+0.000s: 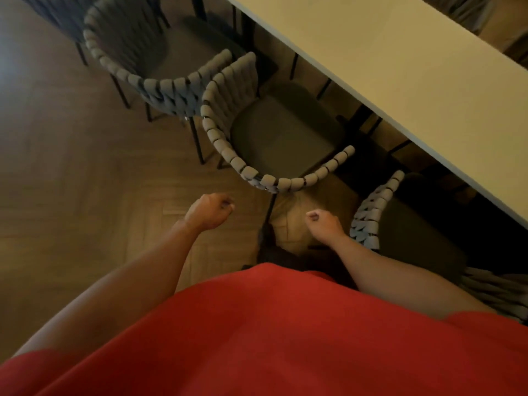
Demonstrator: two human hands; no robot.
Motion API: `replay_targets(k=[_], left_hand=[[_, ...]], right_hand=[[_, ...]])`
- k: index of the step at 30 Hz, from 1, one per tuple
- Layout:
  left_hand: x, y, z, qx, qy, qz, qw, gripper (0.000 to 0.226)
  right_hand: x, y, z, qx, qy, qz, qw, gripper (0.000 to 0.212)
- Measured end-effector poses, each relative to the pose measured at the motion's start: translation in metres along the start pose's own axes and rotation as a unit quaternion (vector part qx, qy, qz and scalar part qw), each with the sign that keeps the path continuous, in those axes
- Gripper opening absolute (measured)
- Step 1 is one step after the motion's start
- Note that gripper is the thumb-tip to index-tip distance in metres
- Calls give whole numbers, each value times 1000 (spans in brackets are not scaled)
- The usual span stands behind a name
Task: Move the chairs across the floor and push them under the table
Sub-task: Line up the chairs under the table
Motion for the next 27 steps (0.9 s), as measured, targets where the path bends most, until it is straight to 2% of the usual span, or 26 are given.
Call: replay_targets(k=[5, 10, 13, 14, 19, 24, 27], left_hand=[[24, -14, 24, -15, 11, 28, 999, 35], [40, -57, 73, -25, 19, 68, 997, 37], [35, -93, 101, -31, 1, 69, 997, 40], [33, -105, 109, -33, -1, 73, 997, 41], [15, -167, 143, -56, -46, 77, 994, 47], [5, -224, 167, -50, -85, 80, 992, 52], [13, -258, 177, -35, -103, 95, 990, 48]], right_hand=[[18, -36, 6, -16, -69, -80, 994, 35], [44, -77, 5, -3, -145, -141, 979, 52], [67, -90, 16, 4, -165, -143, 976, 33], [73, -96, 19, 6, -161, -141, 977, 33], [77, -129, 32, 23, -192, -211, 958, 65], [76, -141, 41, 0, -260, -245, 934, 61], [76, -141, 35, 6, -259, -269, 928, 67]])
Point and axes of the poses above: each hand's wrist, its own y-axis away from the middle knuckle, its own z-axis out of the back of the hand, x = y × z, the point moved 5 cm from there along -y, towards the middle knuckle, and after that the axes turned 10 degrees about -z, right-handed, at the moved point
